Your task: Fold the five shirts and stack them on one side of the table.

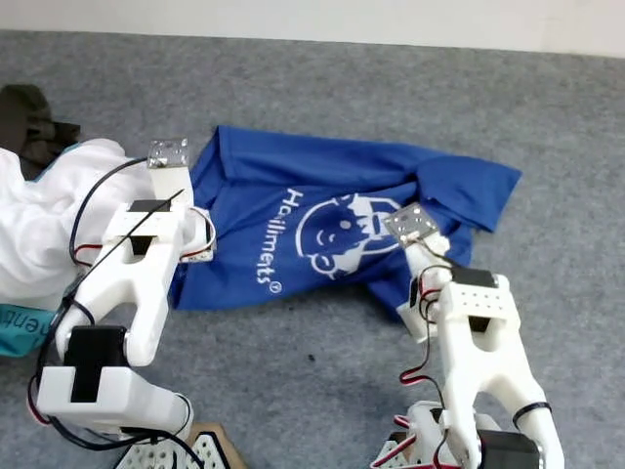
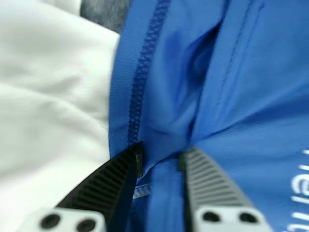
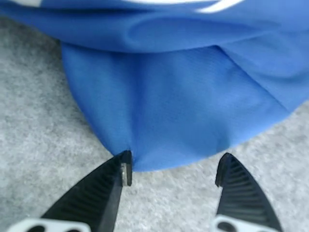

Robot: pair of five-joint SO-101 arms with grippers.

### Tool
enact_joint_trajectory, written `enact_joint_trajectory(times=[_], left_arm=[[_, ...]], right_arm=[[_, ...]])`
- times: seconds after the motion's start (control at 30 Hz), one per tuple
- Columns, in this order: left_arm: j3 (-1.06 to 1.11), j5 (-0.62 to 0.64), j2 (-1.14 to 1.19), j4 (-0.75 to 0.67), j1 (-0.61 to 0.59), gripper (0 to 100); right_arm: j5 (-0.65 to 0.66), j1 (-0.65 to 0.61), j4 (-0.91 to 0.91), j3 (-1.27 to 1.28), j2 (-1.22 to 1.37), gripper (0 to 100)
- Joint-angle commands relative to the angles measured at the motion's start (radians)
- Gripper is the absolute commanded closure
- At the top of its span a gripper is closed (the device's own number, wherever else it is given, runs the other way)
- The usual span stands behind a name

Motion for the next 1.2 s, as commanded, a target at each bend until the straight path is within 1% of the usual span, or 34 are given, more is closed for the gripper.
enact_joint_trajectory(times=[0.0, 0.1, 0.17, 0.23, 0.37, 0.53, 0.6, 0.67, 0.83, 0.97, 1.07, 1.13, 1.17], left_arm=[[-0.007, -0.005, -0.001, -0.058, -0.013, 96], [-0.027, -0.003, 0.004, -0.084, -0.019, 96], [-0.048, -0.002, 0.005, -0.087, -0.028, 96], [-0.068, -0.002, 0.005, -0.089, -0.036, 96], [-0.097, 0.000, 0.005, -0.089, -0.039, 96], [-0.097, 0.000, 0.005, -0.087, -0.035, 96], [-0.097, 0.000, 0.005, -0.087, -0.036, 96], [-0.097, 0.000, 0.005, -0.087, -0.035, 96], [-0.094, 0.003, 0.005, -0.087, -0.035, 96], [-0.096, 0.069, 0.005, -0.087, -0.039, 96], [-0.097, 0.075, 0.005, -0.087, -0.038, 96], [-0.099, 0.075, 0.005, -0.089, -0.035, 96], [-0.105, 0.075, 0.005, -0.089, -0.033, 96]], right_arm=[[0.017, -0.005, -0.045, 0.005, 0.002, 72.5], [0.014, -0.002, -0.077, 0.005, 0.002, 72.5], [0.011, -0.001, -0.107, 0.005, 0.002, 74.8], [0.011, -0.001, -0.139, 0.004, 0.002, 81.5], [0.011, -0.001, -0.209, 0.004, 0.002, 98.5], [0.011, 0.001, -0.183, -0.005, -0.007, 99.1], [0.011, 0.001, -0.116, -0.044, -0.012, 99.2], [0.011, 0.001, 0.004, -0.131, -0.012, 99.2], [0.011, 0.019, 0.355, -0.437, -0.012, 99.2], [0.017, 0.021, 0.662, -0.676, -0.012, 99.2], [0.017, 0.022, 0.846, -0.826, -0.008, 99.2], [0.014, 0.035, 0.862, -0.886, -0.013, 99.2], [0.015, 0.061, 0.863, -0.891, -0.015, 99.2]])
